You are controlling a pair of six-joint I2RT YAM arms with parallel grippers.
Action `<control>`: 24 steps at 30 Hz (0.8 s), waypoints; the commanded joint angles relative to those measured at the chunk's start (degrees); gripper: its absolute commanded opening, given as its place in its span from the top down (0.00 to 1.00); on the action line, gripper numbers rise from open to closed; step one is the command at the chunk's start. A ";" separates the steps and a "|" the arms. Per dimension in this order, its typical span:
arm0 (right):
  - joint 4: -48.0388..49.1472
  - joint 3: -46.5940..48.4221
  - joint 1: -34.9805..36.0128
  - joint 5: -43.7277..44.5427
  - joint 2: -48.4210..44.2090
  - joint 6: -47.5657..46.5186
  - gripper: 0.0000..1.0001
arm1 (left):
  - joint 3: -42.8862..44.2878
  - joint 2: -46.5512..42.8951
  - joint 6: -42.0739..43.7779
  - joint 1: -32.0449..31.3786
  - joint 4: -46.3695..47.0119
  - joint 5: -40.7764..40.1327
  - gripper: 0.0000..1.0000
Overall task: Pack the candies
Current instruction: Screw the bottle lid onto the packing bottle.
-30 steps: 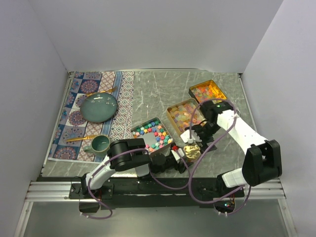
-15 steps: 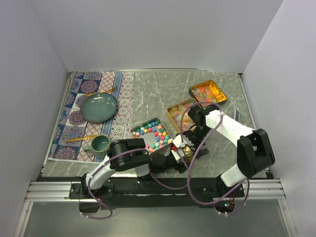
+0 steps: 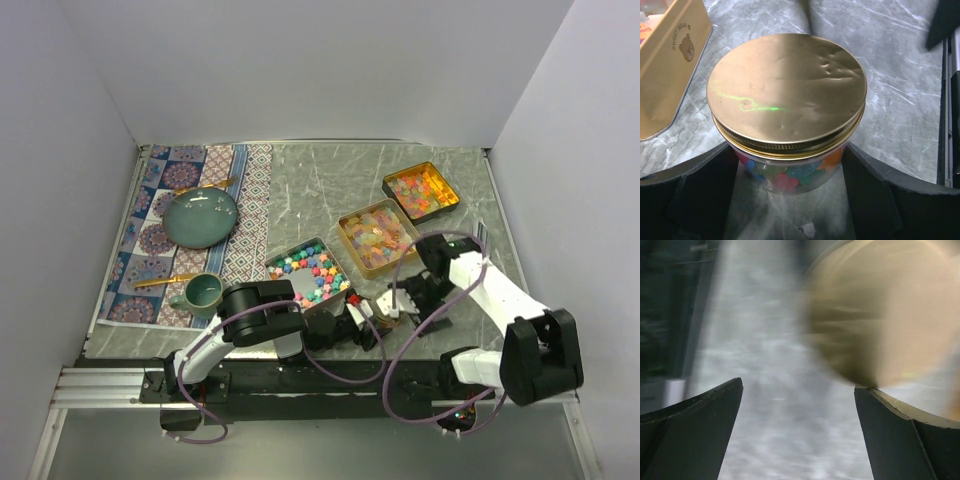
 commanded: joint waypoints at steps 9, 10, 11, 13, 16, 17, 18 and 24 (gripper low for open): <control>-5.23 12.36 -6.55 -4.05 2.02 8.05 0.00 | -3.52 4.19 -3.33 2.02 7.30 -2.33 0.99; -4.53 14.22 -6.55 -5.46 3.00 9.80 0.00 | -3.60 4.10 -3.33 1.94 7.30 -2.07 0.99; -4.43 15.90 -6.55 -8.52 4.75 10.25 0.00 | -3.61 4.10 -3.33 1.85 7.30 -1.98 0.99; -2.60 19.86 -5.59 -11.26 6.16 12.61 0.00 | -3.61 4.01 -3.15 1.68 7.12 -1.97 0.99; 0.65 21.27 -2.25 -14.34 7.57 14.12 0.06 | -3.43 3.93 -2.98 1.59 6.69 -1.98 0.99; 1.27 21.01 -1.46 -14.61 7.66 14.21 0.16 | -3.43 3.92 -2.80 1.59 6.68 -1.98 0.99; 1.89 20.05 -0.67 -15.05 7.49 14.13 0.24 | -3.52 3.84 -2.71 1.50 6.60 -2.06 0.99; 1.81 16.01 6.19 -15.31 7.49 15.18 1.00 | -3.61 3.84 -2.36 1.41 7.04 -2.77 0.99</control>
